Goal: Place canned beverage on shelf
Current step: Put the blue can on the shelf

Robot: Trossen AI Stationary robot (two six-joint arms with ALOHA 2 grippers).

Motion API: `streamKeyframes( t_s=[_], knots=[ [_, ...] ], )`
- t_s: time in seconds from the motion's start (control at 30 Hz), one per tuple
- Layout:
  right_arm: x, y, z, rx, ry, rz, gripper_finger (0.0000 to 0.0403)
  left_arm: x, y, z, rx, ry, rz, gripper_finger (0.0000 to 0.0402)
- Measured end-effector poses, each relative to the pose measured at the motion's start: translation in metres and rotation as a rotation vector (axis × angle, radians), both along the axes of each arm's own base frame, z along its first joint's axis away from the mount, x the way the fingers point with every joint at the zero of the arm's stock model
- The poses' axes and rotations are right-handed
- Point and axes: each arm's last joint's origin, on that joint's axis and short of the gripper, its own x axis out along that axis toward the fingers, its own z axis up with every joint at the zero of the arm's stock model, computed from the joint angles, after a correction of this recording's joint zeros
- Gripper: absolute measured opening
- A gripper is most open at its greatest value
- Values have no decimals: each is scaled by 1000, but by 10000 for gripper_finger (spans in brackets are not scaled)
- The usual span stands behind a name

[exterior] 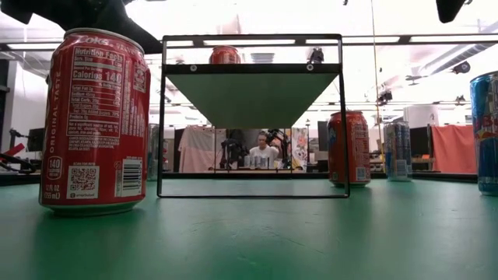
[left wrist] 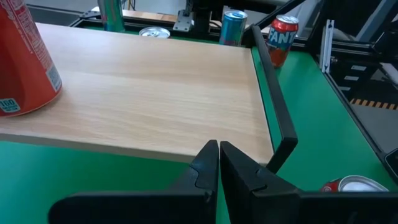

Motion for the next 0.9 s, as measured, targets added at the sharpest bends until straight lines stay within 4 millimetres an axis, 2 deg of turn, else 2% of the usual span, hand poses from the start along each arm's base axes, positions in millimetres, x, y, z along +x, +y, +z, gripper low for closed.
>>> streamKeyframes(
  t_s=[0.27,0.4,0.53,0.77,0.9],
  knots=[
    [-24,-11,-2,29,-14,-203,10,0,0,0,23,1,-10,0],
    [-28,-11,-6,66,24,-223,36,0,0,0,28,0,-12,0],
    [-29,-10,-15,84,76,-257,98,0,0,0,27,1,-13,0],
    [-34,-13,-37,44,156,-267,236,0,0,0,47,1,-22,0],
    [-37,-14,-46,36,183,-286,292,0,0,0,47,1,-22,0]
  ],
)
